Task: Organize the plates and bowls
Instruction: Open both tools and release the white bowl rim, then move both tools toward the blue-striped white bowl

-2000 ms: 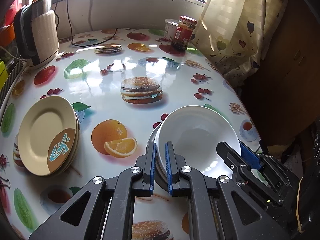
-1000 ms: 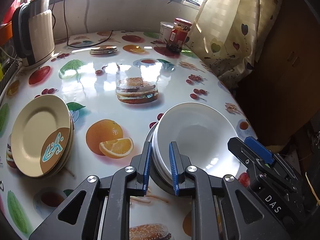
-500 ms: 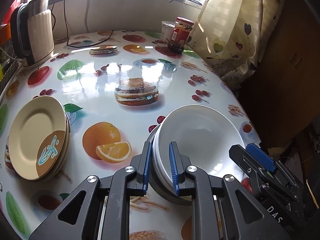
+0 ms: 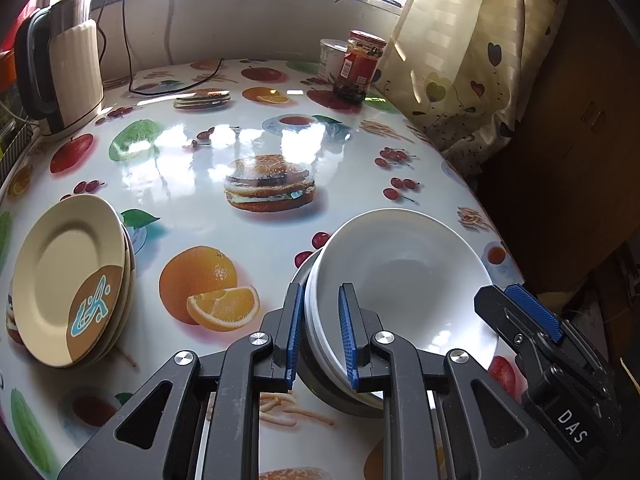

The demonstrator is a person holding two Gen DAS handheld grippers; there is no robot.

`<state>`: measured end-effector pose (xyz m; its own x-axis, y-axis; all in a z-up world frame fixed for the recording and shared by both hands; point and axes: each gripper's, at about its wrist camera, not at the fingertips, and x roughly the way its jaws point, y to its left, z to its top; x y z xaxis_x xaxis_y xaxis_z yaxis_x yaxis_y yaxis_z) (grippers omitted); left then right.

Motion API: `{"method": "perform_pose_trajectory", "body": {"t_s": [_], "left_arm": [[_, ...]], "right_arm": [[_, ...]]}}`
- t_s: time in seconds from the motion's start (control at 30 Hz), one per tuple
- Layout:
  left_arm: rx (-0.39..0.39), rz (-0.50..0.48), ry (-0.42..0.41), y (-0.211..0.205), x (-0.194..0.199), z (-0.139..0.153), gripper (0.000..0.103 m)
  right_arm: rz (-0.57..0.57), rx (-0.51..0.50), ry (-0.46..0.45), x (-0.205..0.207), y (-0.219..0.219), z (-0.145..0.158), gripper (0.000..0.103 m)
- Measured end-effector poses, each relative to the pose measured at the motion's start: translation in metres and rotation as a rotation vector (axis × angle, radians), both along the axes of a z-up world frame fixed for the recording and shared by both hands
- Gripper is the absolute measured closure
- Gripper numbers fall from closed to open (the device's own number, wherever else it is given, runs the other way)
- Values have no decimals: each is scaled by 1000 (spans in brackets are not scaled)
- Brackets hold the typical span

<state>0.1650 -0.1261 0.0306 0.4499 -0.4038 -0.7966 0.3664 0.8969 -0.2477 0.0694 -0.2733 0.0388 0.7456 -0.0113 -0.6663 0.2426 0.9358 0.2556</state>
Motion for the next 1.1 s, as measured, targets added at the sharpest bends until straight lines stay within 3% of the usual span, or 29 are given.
{"method": "perform_pose_trajectory", "body": {"t_s": [0.2, 0.37, 0.73, 0.9, 1.1], "left_arm": [[-29, 3, -33, 12, -4, 12, 84], [-54, 27, -24, 30, -6, 15, 68], [-81, 42, -39, 41, -14, 20, 66], [-115, 92, -68, 57, -18, 25, 66], [-76, 109, -6, 61, -14, 6, 66]], "right_arm": [[-23, 6, -14, -5, -8, 4, 52], [-25, 17, -29, -11, -12, 5, 47], [-44, 26, -48, -21, -19, 7, 47], [-58, 30, -43, -24, -24, 3, 47], [-51, 51, 9, -20, -30, -14, 47]]}}
